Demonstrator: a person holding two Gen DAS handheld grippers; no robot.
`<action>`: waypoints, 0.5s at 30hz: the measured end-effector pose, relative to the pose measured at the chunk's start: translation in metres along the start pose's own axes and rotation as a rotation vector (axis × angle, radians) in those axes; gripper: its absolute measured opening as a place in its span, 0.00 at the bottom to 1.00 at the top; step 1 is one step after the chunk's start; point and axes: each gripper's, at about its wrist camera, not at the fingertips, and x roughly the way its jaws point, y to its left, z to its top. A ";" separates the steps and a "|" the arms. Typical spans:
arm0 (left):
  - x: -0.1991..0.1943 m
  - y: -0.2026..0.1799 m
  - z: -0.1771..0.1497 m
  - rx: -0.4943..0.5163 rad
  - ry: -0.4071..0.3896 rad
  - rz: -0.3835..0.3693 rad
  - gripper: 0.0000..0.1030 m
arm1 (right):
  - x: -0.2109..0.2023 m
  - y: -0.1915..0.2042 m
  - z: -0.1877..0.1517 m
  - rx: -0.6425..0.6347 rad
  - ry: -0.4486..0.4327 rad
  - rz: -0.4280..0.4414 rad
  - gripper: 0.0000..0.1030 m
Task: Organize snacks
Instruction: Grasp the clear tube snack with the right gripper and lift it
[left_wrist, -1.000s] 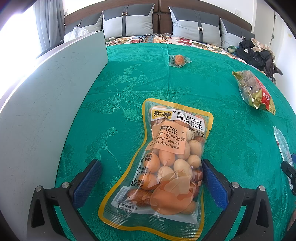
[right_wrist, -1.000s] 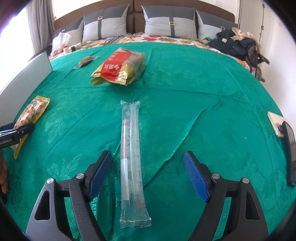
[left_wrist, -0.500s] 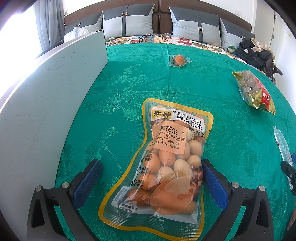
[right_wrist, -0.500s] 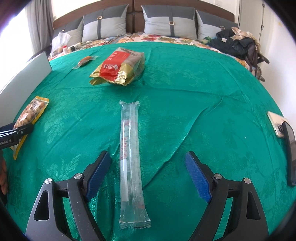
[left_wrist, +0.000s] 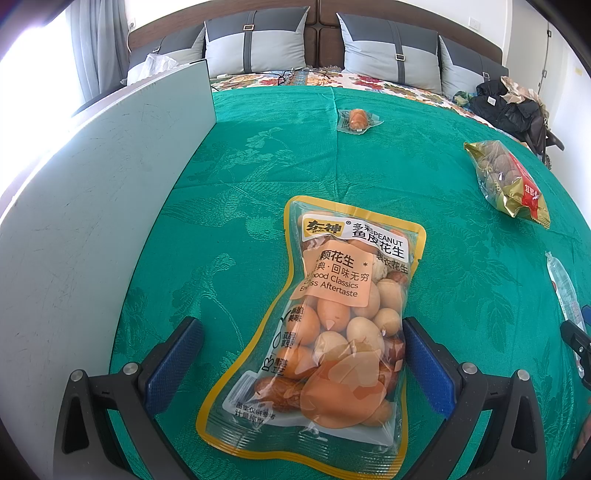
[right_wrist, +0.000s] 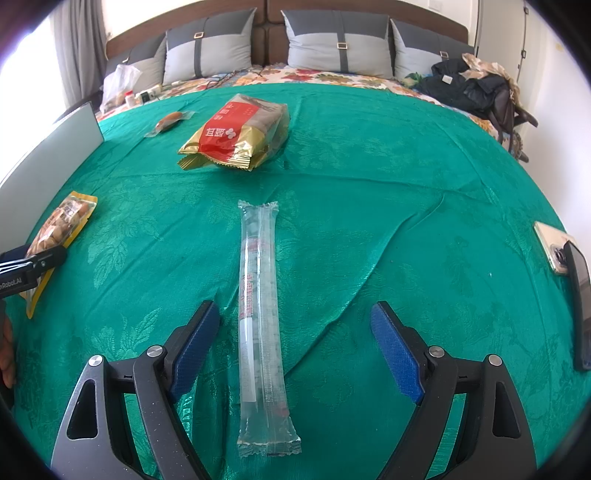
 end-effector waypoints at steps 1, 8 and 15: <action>0.000 0.000 0.000 0.000 0.000 0.000 1.00 | 0.000 0.000 0.000 0.000 0.000 0.000 0.84; 0.001 0.000 0.001 0.001 0.004 0.000 1.00 | 0.000 0.000 0.000 0.000 0.000 0.000 0.84; 0.017 -0.003 0.030 0.094 0.213 -0.046 1.00 | 0.001 -0.005 -0.003 -0.017 0.005 0.023 0.85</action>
